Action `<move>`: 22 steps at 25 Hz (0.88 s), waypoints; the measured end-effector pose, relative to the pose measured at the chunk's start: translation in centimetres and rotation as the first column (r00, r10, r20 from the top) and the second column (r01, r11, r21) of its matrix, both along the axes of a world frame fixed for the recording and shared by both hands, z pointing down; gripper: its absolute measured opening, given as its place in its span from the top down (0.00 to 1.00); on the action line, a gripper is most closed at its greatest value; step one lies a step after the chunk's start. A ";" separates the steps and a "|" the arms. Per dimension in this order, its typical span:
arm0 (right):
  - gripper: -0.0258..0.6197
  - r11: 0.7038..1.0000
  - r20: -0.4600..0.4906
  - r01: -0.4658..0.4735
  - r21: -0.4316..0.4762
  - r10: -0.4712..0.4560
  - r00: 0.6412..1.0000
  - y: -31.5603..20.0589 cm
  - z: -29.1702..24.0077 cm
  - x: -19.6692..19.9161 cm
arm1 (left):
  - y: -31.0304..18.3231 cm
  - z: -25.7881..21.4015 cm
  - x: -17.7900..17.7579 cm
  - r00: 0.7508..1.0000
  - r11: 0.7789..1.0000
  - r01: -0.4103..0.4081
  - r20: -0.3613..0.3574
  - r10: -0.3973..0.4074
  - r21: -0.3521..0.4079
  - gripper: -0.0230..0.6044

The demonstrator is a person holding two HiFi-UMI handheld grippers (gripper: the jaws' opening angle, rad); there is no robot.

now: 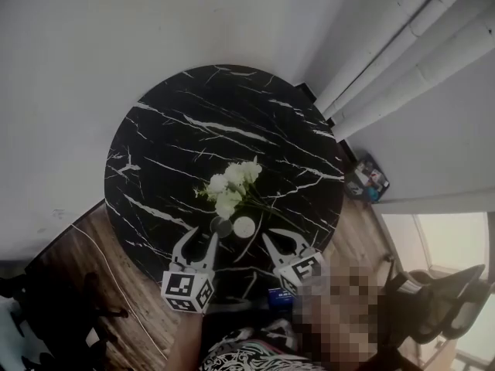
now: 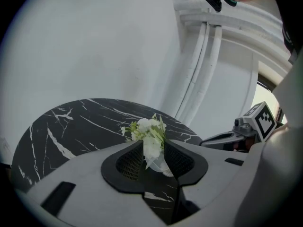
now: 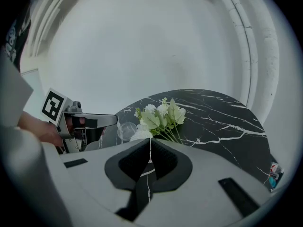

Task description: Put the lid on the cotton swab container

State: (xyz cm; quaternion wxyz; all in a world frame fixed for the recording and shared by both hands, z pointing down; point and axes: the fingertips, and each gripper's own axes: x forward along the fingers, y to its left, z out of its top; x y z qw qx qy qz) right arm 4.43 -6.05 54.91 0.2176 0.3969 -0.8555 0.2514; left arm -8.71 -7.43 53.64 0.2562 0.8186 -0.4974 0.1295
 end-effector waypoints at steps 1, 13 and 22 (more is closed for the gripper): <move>0.93 1.000 0.001 0.005 -0.009 -0.005 1.000 -0.1 0.3 -0.2 | -0.1 0.3 0.0 1.000 1.000 -0.001 -0.008 0.001 -0.010 0.75; 0.93 0.996 0.015 0.059 -0.061 -0.058 0.998 -1.0 2.2 -1.9 | 0.4 2.7 0.3 0.997 0.994 -0.017 -0.078 0.009 -0.107 0.71; 0.93 0.995 0.030 0.070 -0.071 -0.068 0.997 -1.3 2.4 -2.0 | 0.6 3.6 1.3 0.990 0.987 -0.047 -0.141 0.024 -0.155 0.71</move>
